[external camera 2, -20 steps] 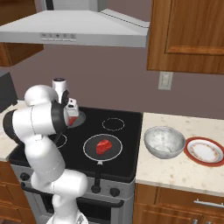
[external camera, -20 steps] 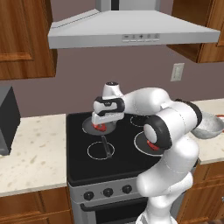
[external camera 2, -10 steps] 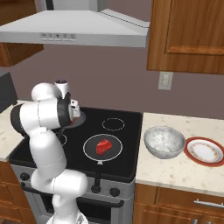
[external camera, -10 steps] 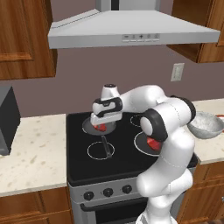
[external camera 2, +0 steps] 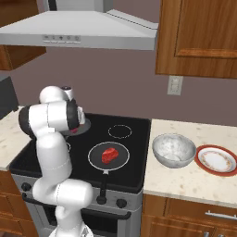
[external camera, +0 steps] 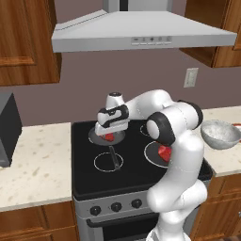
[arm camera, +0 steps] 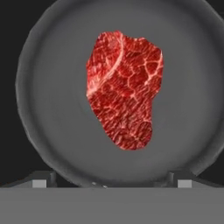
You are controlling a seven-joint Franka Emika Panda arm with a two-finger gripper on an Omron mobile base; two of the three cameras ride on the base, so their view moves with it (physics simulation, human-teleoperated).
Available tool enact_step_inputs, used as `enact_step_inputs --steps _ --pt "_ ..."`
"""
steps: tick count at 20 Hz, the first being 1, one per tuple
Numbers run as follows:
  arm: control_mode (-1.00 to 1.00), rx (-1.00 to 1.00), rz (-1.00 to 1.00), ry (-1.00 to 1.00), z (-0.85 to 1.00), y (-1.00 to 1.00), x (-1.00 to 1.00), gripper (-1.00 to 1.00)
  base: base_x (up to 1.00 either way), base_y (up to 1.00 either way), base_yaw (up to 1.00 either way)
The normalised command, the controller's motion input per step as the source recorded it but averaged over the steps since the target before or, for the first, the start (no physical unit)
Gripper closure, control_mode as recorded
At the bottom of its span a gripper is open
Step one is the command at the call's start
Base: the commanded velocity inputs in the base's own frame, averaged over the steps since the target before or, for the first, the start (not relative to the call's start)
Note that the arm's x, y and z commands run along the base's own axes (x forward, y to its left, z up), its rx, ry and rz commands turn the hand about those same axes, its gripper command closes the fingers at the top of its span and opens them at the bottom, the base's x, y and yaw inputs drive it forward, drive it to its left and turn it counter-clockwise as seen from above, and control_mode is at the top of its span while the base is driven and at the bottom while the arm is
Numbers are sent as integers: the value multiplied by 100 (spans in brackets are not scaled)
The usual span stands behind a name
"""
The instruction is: Place one of the steaks on the plate and the other in the bowl. Then place the bowl in the fridge.
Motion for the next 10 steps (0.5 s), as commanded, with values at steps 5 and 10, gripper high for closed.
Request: enact_step_inputs --steps 5,10 --pt "-100 0 0 0 -15 3 25 -100 0 0 0" --pt "-100 0 0 0 -14 0 25 -100 0 0 0"
